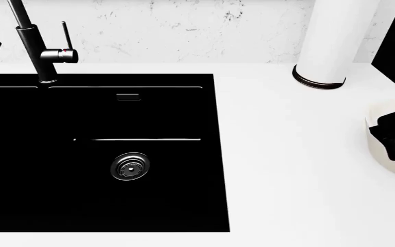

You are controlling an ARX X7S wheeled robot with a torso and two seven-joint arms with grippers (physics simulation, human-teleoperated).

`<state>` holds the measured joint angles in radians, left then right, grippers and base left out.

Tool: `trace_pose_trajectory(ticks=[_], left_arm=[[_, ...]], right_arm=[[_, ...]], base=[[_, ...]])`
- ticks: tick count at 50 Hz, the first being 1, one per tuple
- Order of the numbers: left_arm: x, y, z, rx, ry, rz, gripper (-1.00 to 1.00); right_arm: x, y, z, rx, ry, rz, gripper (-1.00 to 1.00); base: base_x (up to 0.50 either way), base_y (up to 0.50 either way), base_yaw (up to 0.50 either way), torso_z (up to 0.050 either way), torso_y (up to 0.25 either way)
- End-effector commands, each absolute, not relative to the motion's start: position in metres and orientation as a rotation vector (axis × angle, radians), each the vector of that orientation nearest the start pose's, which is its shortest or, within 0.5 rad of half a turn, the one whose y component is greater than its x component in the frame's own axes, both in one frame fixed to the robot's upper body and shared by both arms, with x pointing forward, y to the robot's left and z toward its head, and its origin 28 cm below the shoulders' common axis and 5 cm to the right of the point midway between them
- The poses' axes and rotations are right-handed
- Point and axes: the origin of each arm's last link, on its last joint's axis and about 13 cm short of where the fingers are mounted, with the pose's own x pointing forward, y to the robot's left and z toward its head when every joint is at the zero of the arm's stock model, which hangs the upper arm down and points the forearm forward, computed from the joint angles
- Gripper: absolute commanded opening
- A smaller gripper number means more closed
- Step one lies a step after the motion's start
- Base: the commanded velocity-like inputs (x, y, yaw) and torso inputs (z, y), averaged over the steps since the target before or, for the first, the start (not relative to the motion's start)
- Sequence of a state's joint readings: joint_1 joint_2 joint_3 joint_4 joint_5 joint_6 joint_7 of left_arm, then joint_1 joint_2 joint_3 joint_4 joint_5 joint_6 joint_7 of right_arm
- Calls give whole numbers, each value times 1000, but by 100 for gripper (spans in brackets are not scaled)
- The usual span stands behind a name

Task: Move the fresh-baked cupcake off the tray onto the counter, and place the bowl used for mixing into the sink.

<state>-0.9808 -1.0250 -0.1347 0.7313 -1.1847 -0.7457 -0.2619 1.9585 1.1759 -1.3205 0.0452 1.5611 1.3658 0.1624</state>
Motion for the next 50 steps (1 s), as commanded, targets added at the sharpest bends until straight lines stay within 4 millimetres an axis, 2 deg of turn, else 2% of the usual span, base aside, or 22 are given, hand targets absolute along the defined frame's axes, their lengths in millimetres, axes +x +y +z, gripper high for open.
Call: trace_pose_trajectory(ticks=[1,50], left_arm=[[177,307,358,296,-709,-220,100],[178,308,356,297,-708,-218,100]], right_arm=[[234,-272,334,-322,700,87,100],[246,-271,310,-412,849,32,100]], base=[[0,0,0,0,0],[0,0,0,0,0]])
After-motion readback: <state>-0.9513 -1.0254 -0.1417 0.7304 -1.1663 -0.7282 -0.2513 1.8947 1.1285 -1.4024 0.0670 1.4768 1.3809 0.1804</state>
